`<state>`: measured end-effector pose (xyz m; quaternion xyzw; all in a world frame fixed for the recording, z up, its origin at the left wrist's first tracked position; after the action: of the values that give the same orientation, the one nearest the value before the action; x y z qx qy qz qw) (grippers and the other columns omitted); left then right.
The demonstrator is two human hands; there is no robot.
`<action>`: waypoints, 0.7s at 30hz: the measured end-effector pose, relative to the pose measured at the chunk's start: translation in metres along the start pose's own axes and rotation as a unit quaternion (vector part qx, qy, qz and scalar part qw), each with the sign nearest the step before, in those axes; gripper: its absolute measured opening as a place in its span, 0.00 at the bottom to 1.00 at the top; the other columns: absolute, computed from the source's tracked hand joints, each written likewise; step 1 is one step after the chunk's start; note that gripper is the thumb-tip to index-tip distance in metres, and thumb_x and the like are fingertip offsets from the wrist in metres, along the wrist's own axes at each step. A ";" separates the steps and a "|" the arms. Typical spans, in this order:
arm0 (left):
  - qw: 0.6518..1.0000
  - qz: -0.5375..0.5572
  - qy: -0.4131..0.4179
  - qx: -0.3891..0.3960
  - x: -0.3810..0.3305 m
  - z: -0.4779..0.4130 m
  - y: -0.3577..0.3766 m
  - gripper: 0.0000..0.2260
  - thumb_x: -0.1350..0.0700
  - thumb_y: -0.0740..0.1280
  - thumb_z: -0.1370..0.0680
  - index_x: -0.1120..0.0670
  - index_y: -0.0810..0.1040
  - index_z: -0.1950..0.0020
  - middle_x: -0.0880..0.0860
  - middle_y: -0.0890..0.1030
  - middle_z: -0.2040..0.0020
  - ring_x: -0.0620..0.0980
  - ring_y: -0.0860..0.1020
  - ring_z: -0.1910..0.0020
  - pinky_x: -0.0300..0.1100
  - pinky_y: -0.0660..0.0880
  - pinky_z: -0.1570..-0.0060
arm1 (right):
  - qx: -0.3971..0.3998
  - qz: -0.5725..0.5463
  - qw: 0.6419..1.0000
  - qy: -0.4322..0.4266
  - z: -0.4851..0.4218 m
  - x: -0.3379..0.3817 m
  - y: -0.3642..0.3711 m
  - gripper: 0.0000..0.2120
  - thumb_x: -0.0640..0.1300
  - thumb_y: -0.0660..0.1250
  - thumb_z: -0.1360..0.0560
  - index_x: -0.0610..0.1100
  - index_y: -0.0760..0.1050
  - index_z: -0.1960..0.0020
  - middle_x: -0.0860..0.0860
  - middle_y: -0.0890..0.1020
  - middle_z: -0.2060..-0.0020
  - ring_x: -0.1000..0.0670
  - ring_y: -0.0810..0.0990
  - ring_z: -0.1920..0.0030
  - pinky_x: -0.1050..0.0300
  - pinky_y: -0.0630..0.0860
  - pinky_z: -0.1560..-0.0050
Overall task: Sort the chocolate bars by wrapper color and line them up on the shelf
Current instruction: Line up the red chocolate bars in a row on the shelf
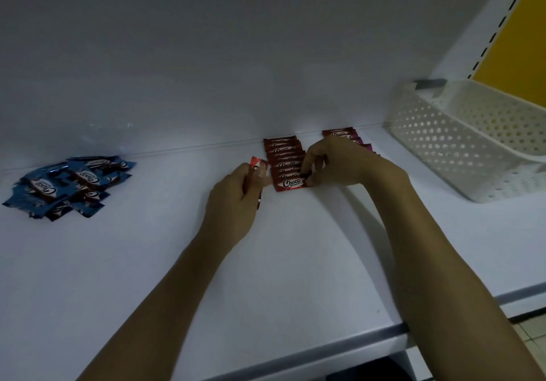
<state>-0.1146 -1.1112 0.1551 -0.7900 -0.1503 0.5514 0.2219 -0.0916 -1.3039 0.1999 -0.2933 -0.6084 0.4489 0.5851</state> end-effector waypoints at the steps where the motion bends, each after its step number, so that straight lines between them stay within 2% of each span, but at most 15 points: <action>1: 0.999 0.033 0.000 -0.017 0.000 0.000 -0.002 0.13 0.49 0.57 0.19 0.53 0.76 0.55 0.52 0.81 0.63 0.54 0.77 0.64 0.41 0.76 0.59 | -0.008 -0.008 1.000 -0.001 0.000 0.001 -0.001 0.08 0.40 0.74 0.30 0.48 0.80 0.53 0.58 0.75 0.64 0.60 0.72 0.66 0.73 0.65 0.68; 3: 0.995 0.093 0.005 -0.041 -0.002 -0.001 -0.007 0.10 0.52 0.59 0.19 0.50 0.76 0.58 0.45 0.79 0.69 0.48 0.74 0.70 0.36 0.71 0.67 | -0.049 -0.079 0.996 -0.015 -0.001 0.007 -0.005 0.05 0.40 0.73 0.29 0.48 0.80 0.54 0.58 0.78 0.63 0.61 0.75 0.65 0.68 0.70 0.62; 5: 0.989 0.143 0.008 -0.045 -0.004 -0.001 -0.009 0.09 0.51 0.60 0.20 0.51 0.76 0.57 0.46 0.75 0.73 0.42 0.71 0.74 0.33 0.68 0.70 | -0.082 -0.230 0.969 -0.048 0.002 0.023 -0.006 0.02 0.42 0.70 0.26 0.47 0.80 0.54 0.57 0.81 0.61 0.60 0.79 0.62 0.65 0.75 0.57; 7: 0.977 0.206 -0.001 -0.046 -0.006 -0.001 -0.009 0.10 0.47 0.59 0.22 0.51 0.75 0.52 0.47 0.75 0.72 0.43 0.70 0.75 0.33 0.67 0.73 | -0.064 -0.341 0.936 -0.055 0.004 0.041 0.000 0.06 0.46 0.67 0.24 0.45 0.81 0.51 0.55 0.82 0.62 0.58 0.80 0.60 0.66 0.75 0.56; 10: 0.966 0.254 -0.004 -0.056 -0.009 -0.002 -0.010 0.13 0.44 0.58 0.21 0.51 0.74 0.46 0.57 0.77 0.66 0.45 0.71 0.75 0.34 0.67 0.75 | -0.023 -0.382 0.920 -0.084 0.005 0.059 0.015 0.06 0.42 0.68 0.24 0.41 0.81 0.52 0.54 0.81 0.66 0.57 0.77 0.66 0.65 0.74 0.62; 13: 0.963 0.258 -0.022 -0.072 -0.014 -0.001 -0.013 0.12 0.44 0.56 0.25 0.48 0.73 0.48 0.55 0.76 0.67 0.42 0.72 0.77 0.31 0.66 0.77 | -0.044 -0.406 0.911 -0.067 0.003 0.055 0.015 0.06 0.41 0.67 0.24 0.40 0.81 0.53 0.58 0.79 0.72 0.59 0.73 0.71 0.67 0.70 0.67; 16: 0.961 0.263 -0.027 -0.077 -0.015 0.000 -0.014 0.11 0.47 0.55 0.21 0.50 0.73 0.48 0.55 0.75 0.68 0.41 0.72 0.77 0.31 0.66 0.78 | 0.000 -0.367 0.929 -0.058 0.002 0.051 0.018 0.09 0.47 0.69 0.25 0.42 0.82 0.52 0.55 0.83 0.64 0.54 0.79 0.64 0.61 0.75 0.60; 18: 0.964 0.253 -0.028 -0.081 -0.014 -0.001 -0.014 0.11 0.51 0.55 0.19 0.54 0.74 0.46 0.54 0.74 0.69 0.42 0.71 0.77 0.31 0.66 0.77 | 0.031 -0.351 0.934 -0.058 0.003 0.055 0.025 0.05 0.45 0.69 0.25 0.44 0.81 0.56 0.52 0.82 0.62 0.56 0.79 0.64 0.61 0.74 0.61; 21: 0.971 0.231 -0.021 -0.065 -0.010 -0.002 -0.010 0.13 0.51 0.57 0.19 0.57 0.76 0.47 0.52 0.77 0.71 0.43 0.73 0.76 0.32 0.67 0.76 | -0.005 -0.415 0.908 -0.060 0.001 0.058 0.024 0.06 0.40 0.65 0.24 0.43 0.77 0.59 0.47 0.82 0.61 0.53 0.81 0.61 0.58 0.75 0.58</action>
<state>-0.1161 -1.1078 0.1692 -0.8042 -0.0041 0.5934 0.0334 -0.1052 -1.2429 0.2046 0.0103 -0.7115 0.1791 0.6794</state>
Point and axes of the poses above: each hand's wrist, its own z-axis away from the middle knuckle, its own y-axis out of the palm, x = y × z, the point moved 3 cm from there along -z, towards the middle knuckle
